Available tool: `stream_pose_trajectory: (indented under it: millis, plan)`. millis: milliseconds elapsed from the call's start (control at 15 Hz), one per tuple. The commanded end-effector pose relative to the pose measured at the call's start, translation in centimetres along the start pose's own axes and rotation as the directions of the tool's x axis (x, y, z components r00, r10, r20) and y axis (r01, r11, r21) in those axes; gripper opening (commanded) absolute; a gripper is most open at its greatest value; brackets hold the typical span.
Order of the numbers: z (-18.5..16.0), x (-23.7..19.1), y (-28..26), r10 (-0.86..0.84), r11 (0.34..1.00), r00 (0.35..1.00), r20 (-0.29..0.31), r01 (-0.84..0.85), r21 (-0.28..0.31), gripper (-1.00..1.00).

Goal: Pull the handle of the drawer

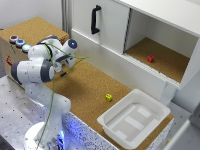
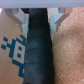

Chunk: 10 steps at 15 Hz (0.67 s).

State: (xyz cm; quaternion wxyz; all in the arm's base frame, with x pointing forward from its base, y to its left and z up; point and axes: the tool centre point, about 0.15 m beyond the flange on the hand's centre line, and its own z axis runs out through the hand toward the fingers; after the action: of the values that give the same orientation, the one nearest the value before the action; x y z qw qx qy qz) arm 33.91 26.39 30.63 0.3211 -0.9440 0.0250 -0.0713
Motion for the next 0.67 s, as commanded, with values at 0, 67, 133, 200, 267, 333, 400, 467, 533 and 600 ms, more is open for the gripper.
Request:
stream_pose_trajectory:
  millis: [0, 67, 133, 200, 267, 333, 400, 467, 533, 600]
  plan:
    - [-0.2, 2.7, 8.2, 0.005, 0.998, 1.0, 0.021, -0.006, 0.062, -1.0]
    - [-0.8, 3.0, 8.7, 0.005, 0.999, 1.0, 0.014, -0.006, 0.052, -1.0]
    - [-1.3, 3.2, 9.1, 0.005, 0.999, 1.0, 0.009, -0.005, 0.049, -1.0]
    - [-1.8, 3.5, 9.6, 0.01, 0.999, 1.0, 0.0, -0.01, 0.044, -1.0]
    - [-2.3, 3.6, 10.0, 0.013, 0.999, 1.0, -0.009, -0.013, 0.039, -1.0]
    - [-2.6, 3.7, 10.3, 0.017, 0.999, 1.0, -0.013, -0.016, 0.033, -1.0]
    - [-2.9, 3.8, 10.6, 0.021, 0.999, 1.0, -0.017, -0.021, 0.032, -1.0]
    - [-3.2, 3.8, 11.0, 0.026, 0.999, 0.999, -0.023, -0.026, 0.027, -1.0]
    - [-3.4, 3.8, 11.3, 0.028, 0.999, 0.999, -0.026, -0.028, 0.025, -1.0]
    - [-3.6, 3.8, 11.5, 0.033, 0.999, 0.999, -0.029, -0.033, 0.022, -1.0]
